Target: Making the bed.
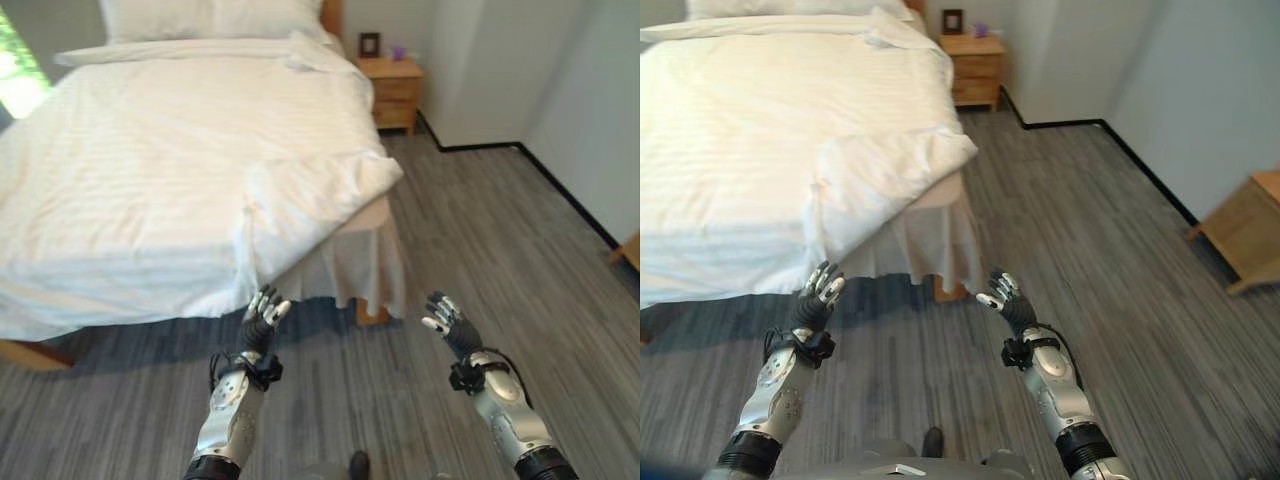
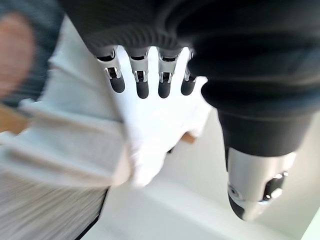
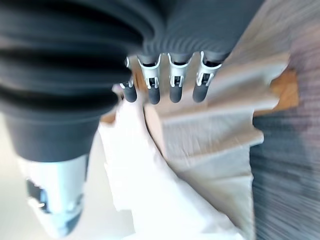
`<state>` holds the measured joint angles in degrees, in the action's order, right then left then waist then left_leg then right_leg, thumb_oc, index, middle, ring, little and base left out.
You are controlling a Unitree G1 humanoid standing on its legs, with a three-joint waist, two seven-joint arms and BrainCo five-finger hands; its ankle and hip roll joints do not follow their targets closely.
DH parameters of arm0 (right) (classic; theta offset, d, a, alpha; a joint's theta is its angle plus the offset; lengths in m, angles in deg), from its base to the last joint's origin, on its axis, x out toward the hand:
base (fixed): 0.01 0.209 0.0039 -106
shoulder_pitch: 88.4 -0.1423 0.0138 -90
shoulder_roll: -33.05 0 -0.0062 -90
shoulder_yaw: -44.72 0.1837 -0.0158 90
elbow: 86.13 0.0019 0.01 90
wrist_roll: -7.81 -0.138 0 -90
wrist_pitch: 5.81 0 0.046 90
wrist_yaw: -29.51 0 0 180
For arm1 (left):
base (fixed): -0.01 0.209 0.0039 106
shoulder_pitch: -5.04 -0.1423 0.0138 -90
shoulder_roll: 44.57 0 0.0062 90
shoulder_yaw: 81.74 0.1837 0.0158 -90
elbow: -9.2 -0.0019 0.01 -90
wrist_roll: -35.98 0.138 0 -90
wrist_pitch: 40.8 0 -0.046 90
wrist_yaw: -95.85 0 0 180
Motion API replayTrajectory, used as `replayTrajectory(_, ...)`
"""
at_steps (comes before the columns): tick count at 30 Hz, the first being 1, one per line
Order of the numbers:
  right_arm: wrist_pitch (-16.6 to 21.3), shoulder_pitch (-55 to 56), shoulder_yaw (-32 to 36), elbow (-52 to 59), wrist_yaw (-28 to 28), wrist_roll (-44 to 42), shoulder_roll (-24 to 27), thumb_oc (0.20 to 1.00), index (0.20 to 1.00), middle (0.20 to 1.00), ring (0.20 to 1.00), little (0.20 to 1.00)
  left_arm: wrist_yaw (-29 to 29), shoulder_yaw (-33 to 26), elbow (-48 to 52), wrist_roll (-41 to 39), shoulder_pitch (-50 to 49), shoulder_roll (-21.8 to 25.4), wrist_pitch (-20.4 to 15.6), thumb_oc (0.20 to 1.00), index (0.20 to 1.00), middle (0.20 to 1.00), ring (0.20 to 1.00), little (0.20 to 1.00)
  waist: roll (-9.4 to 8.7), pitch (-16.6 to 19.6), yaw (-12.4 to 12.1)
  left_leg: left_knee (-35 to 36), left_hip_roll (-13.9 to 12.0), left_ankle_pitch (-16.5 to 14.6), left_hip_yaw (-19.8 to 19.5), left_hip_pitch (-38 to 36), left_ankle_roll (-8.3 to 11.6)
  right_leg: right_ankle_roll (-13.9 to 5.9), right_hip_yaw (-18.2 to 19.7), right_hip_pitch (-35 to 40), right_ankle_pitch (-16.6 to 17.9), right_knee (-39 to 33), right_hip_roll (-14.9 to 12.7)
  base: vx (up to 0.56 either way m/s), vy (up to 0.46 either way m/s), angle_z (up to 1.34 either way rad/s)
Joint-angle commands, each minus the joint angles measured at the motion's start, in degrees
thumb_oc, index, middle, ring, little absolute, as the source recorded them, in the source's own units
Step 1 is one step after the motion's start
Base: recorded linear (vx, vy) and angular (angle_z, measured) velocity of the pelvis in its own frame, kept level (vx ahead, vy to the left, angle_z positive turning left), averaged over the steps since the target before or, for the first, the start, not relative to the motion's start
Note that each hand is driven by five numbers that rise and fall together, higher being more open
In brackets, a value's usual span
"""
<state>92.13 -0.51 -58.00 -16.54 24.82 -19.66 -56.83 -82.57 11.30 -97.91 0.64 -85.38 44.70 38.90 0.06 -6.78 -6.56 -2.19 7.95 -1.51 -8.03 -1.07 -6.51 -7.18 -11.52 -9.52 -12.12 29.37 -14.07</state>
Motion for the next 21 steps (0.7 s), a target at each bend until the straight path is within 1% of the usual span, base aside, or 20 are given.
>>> replayTrajectory(1,3.1,-2.1,4.6,3.3,-0.3,0.4,1.3,1.000,1.000,1.000,1.000,1.000,1.4,0.4,2.6,-0.3,-3.1,4.0,-3.2,1.000,1.000,1.000,1.000,1.000,-2.16,1.2,0.0,0.7,-6.3,1.2,1.1,0.9,5.34,-2.87,6.9,4.9,18.2,-22.9,-1.0,0.32,-0.279,1.41)
replayTrajectory(2,3.3,-1.6,5.5,4.0,0.0,0.5,1.8,1.000,1.000,1.000,1.000,1.000,1.2,0.8,2.1,0.4,-3.0,4.2,-3.3,1.000,1.000,1.000,1.000,1.000,-2.45,1.5,0.8,1.6,-6.4,1.0,-0.9,0.4,5.74,-3.80,10.8,4.7,18.8,-26.5,-0.3,0.19,-0.153,1.27)
replayTrajectory(3,3.5,-1.3,6.2,4.4,0.5,0.8,2.1,1.000,1.000,1.000,1.000,1.000,1.1,1.1,2.1,0.6,-2.7,4.4,-3.3,1.000,1.000,1.000,1.000,1.000,-2.75,1.7,1.3,2.3,-6.3,1.0,-2.2,0.2,6.04,-4.72,13.4,3.8,19.8,-28.0,0.3,0.28,-0.254,1.19)
replayTrajectory(4,3.7,-1.0,7.1,4.9,0.9,1.0,2.8,1.000,1.000,1.000,1.000,1.000,1.0,1.4,2.1,1.0,-2.2,4.5,-3.4,1.000,1.000,1.000,1.000,1.000,-2.82,1.9,1.9,3.0,-6.7,1.0,-4.0,-0.6,6.67,-5.30,15.3,3.4,20.1,-29.2,1.8,0.26,-0.262,0.87)
replayTrajectory(5,3.7,-0.7,7.6,5.3,1.0,1.3,3.1,1.000,1.000,1.000,1.000,1.000,1.1,1.3,2.2,1.2,-2.1,4.5,-3.3,1.000,1.000,1.000,1.000,1.000,-3.27,2.2,1.7,3.2,-7.1,0.9,-5.0,-0.9,7.56,-4.91,14.6,3.7,19.6,-29.7,2.1,0.24,-0.284,0.97)
replayTrajectory(6,3.8,-0.7,8.1,5.4,1.1,1.3,2.9,1.000,1.000,1.000,1.000,1.000,1.6,1.5,2.6,1.5,-2.3,4.1,-3.2,1.000,1.000,1.000,1.000,1.000,-3.37,2.5,1.9,3.0,-7.4,0.8,-6.1,-0.9,7.70,-5.06,12.9,4.6,19.8,-30.3,2.0,0.21,-0.309,1.34)
replayTrajectory(7,3.8,-1.1,8.7,5.5,0.9,1.4,3.6,1.000,1.000,1.000,1.000,1.000,1.9,1.4,2.7,1.7,-2.9,3.9,-3.0,1.000,1.000,1.000,1.000,1.000,-3.43,3.1,2.0,3.0,-8.4,0.5,-6.5,-0.6,8.42,-4.62,12.7,5.5,19.0,-31.2,2.5,0.14,-0.222,1.16)
replayTrajectory(8,3.8,-1.1,8.7,5.4,0.8,1.4,3.7,1.000,1.000,1.000,1.000,1.000,1.9,1.4,2.7,1.7,-2.9,3.8,-3.0,1.000,1.000,1.000,1.000,1.000,-3.32,3.1,2.1,3.0,-8.5,0.5,-6.7,-0.7,8.47,-4.56,12.5,5.7,19.0,-31.3,2.5,0.22,-0.436,1.00)
replayTrajectory(9,4.5,-0.7,10.7,7.2,1.0,0.4,5.4,1.000,1.000,1.000,1.000,1.000,2.8,1.9,2.2,0.5,-3.5,2.9,-2.6,1.000,1.000,1.000,1.000,1.000,-2.90,2.8,2.8,0.6,-11.1,1.9,-8.1,0.5,10.70,-2.07,12.3,7.1,16.6,-30.5,4.9,0.14,-0.310,0.72)
replayTrajectory(10,4.5,-0.7,10.8,7.2,1.0,0.4,5.4,1.000,1.000,1.000,1.000,1.000,2.8,1.9,2.2,0.5,-3.5,2.8,-2.6,1.000,1.000,1.000,1.000,1.000,-2.82,2.8,2.9,0.5,-11.1,1.8,-8.3,0.6,10.75,-2.03,12.1,7.2,16.6,-30.5,5.0,0.16,-0.395,0.93)
replayTrajectory(11,4.8,-0.6,11.6,7.5,1.0,0.2,6.3,1.000,1.000,1.000,1.000,1.000,3.1,2.3,1.4,0.2,-3.2,2.4,-2.3,1.000,1.000,1.000,1.000,1.000,-2.90,2.3,3.1,-2.1,-11.3,2.5,-8.5,2.0,11.45,-1.09,10.7,8.1,16.0,-30.4,5.1,0.02,-0.170,0.81)
replayTrajectory(13,5.1,-0.7,12.8,8.2,1.7,0.4,8.3,1.000,1.000,1.000,1.000,1.000,2.9,3.6,0.2,0.0,-2.2,1.6,-1.7,1.000,1.000,1.000,1.000,1.000,-3.53,0.9,3.8,-7.5,-11.9,4.6,-3.5,5.3,12.04,-0.03,6.7,10.4,15.8,-31.2,4.5,0.00,-0.236,0.67)
replayTrajectory(14,5.0,-0.4,13.6,8.9,2.0,1.0,9.5,1.000,1.000,1.000,1.000,1.000,2.9,4.1,0.2,0.2,-1.8,1.5,-1.4,1.000,1.000,1.000,1.000,1.000,-3.85,0.5,4.4,-8.1,-13.4,5.2,2.4,6.0,11.60,0.19,4.1,11.8,15.7,-31.8,4.4,-0.02,-0.155,0.94)
replayTrajectory(15,4.9,-0.4,13.6,8.9,2.0,1.0,9.5,1.000,1.000,1.000,1.000,1.000,2.9,4.1,0.2,0.2,-1.7,1.5,-1.4,1.000,1.000,1.000,1.000,1.000,-3.92,0.6,4.5,-7.9,-13.3,5.4,2.3,6.2,11.57,0.16,4.1,11.6,15.8,-31.9,4.3,0.02,-0.187,1.72)
replayTrajectory(16,4.1,1.2,15.7,10.2,3.0,5.0,12.0,1.000,1.000,1.000,1.000,1.000,4.2,5.4,0.5,0.0,-1.7,1.5,-0.3,1.000,1.000,1.000,1.000,1.000,-4.21,1.0,5.2,-4.3,-15.2,5.6,11.9,6.1,10.59,-0.01,1.0,13.4,15.0,-32.5,4.3,0.05,-0.152,1.66)
replayTrajectory(17,3.6,1.9,16.8,10.5,3.7,9.1,14.2,1.000,1.000,1.000,1.000,1.000,5.0,6.4,-0.1,0.6,-1.5,1.4,0.3,1.000,1.000,1.000,1.000,1.000,-4.25,1.0,5.3,-3.7,-15.0,5.7,15.9,7.1,10.17,-0.07,-0.8,14.4,14.6,-32.6,4.4,0.07,-0.178,1.67)
replayTrajectory(18,3.6,1.3,17.2,10.6,4.4,12.1,16.1,1.000,1.000,1.000,1.000,1.000,5.4,6.9,0.3,1.2,-1.7,1.5,0.2,1.000,1.000,1.000,1.000,1.000,-4.06,1.3,4.9,-3.5,-14.6,5.6,15.5,7.4,9.97,-0.24,-1.4,14.0,14.5,-32.2,4.6,0.07,-0.075,1.16)
replayTrajectory(19,2.0,0.3,17.6,10.6,4.9,16.7,19.0,1.000,1.000,1.000,1.000,1.000,6.2,7.3,1.1,0.6,-2.7,1.8,0.9,1.000,1.000,1.000,1.000,1.000,-4.01,1.3,4.7,-3.4,-13.6,5.5,13.4,7.3,10.07,-0.34,-1.8,14.2,14.4,-32.5,4.6,0.08,-0.019,0.91)
replayTrajectory(20,1.4,-2.3,16.9,9.3,5.8,18.8,21.0,1.000,1.000,1.000,1.000,1.000,6.6,7.7,1.8,0.4,-3.3,2.2,1.2,1.000,1.000,1.000,1.000,1.000,-4.09,1.7,4.4,-2.3,-13.1,4.5,12.2,6.8,9.94,-0.50,-2.2,14.5,14.0,-32.7,4.4,0.15,0.046,0.28)
replayTrajectory(21,0.6,-7.4,16.2,7.0,6.1,20.5,24.8,1.000,1.000,1.000,1.000,1.000,7.4,8.7,2.4,0.2,-3.8,3.2,1.5,1.000,1.000,1.000,1.000,1.000,-4.34,2.8,4.1,-0.1,-12.7,4.3,11.4,6.1,9.64,-0.89,-2.7,14.4,14.5,-33.1,4.0,0.12,0.044,-0.16)
